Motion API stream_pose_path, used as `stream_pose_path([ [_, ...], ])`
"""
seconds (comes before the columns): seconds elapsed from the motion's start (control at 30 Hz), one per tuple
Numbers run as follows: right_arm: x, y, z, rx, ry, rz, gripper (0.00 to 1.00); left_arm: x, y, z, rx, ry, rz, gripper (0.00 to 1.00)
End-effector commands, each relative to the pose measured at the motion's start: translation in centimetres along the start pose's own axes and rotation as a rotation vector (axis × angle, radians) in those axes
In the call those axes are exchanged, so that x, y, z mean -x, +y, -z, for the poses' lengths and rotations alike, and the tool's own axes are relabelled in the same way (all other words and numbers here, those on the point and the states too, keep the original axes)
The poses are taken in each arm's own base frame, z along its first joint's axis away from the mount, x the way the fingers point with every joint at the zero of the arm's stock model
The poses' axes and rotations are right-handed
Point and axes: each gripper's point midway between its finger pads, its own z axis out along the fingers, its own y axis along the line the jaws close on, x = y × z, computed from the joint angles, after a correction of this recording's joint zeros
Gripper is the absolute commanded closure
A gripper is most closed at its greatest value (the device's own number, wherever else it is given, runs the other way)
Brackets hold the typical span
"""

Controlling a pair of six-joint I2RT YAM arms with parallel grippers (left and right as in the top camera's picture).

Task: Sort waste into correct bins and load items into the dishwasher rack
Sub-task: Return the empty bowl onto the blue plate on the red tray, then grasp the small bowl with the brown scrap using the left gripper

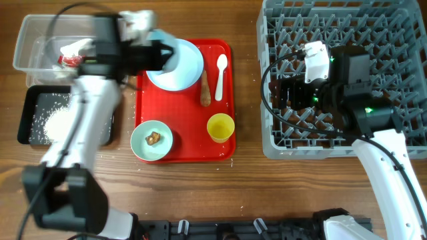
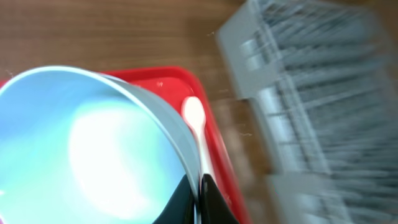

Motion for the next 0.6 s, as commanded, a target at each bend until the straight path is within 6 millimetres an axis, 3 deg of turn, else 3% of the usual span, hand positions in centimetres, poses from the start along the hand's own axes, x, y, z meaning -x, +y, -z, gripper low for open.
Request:
stream_pose_path([
  [0.0,0.5,0.4,0.1,0.018,-0.006,-0.005,0.00,-1.7,3.3,-5.0,0.534,0.044,-0.311,0.96],
  [0.1,0.4,0.4,0.1,0.017,-0.005,-0.006,0.00,-5.1,3.2,-9.5,0.545,0.141,-0.403,0.96],
  [0.17,0.4,0.4,0.1,0.018,-0.004,-0.006,0.01,-7.1,5.3,-11.4,0.592,0.197,-0.404,0.96],
  [0.27,0.4,0.4,0.1,0.017,-0.005,-0.005,0.00,-8.3,7.2,-12.3,0.632,0.233,-0.397,0.96],
  [0.4,0.5,0.4,0.1,0.017,-0.006,-0.005,0.00,-8.5,7.2,-12.2,0.634,0.244,-0.397,0.95],
  [0.47,0.5,0.4,0.1,0.017,-0.007,-0.004,0.00,-8.4,7.2,-12.0,0.637,0.241,-0.397,0.89],
  [0.57,0.5,0.3,0.0,0.017,-0.004,-0.005,0.00,-6.3,6.0,-10.8,0.629,0.178,-0.398,0.28],
])
